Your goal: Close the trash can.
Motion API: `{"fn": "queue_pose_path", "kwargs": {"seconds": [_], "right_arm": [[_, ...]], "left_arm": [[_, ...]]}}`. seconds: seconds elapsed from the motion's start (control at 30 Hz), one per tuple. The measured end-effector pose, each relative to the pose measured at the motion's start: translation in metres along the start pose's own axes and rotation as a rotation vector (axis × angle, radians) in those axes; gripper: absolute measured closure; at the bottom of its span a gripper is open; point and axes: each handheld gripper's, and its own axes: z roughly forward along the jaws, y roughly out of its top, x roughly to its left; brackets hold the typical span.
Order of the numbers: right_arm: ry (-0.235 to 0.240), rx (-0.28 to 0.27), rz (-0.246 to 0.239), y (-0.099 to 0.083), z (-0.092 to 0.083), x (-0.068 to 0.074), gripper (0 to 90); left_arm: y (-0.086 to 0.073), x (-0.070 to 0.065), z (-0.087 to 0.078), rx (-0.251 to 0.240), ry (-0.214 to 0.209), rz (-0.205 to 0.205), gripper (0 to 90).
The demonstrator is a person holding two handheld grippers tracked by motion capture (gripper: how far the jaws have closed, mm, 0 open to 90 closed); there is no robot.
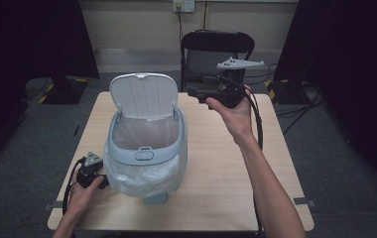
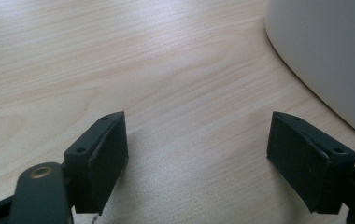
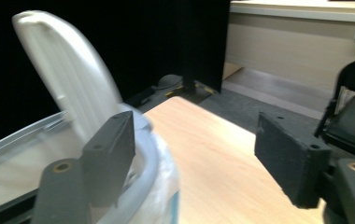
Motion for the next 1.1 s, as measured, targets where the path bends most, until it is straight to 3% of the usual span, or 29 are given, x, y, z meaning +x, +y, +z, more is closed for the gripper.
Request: {"fn": "queue_pose_path", "kwargs": {"seconds": [0.13,0.57,0.9,1.03,1.1], "right_arm": [[-0.003,-0.028,0.025,0.002,0.007,-0.006,27.1],[-0.031,0.019,0.023,0.023,0.046,-0.011,23.2],[0.009,0.032,0.018,0.027,0.058,-0.007,20.1],[0.064,0.046,0.010,0.025,0.064,-0.002,20.7],[0.069,0.044,0.012,0.025,0.064,-0.002,21.3]], "left_arm": [[0.000,0.000,0.000,0.000,-0.001,-0.001,20.2],[0.000,0.000,0.000,-0.001,-0.002,-0.003,20.2],[0.000,0.000,0.000,-0.002,-0.003,-0.005,20.2],[0.000,0.000,0.000,0.000,-0.008,-0.001,19.8],[0.000,0.000,0.000,0.000,-0.007,0.000,19.8]]}}
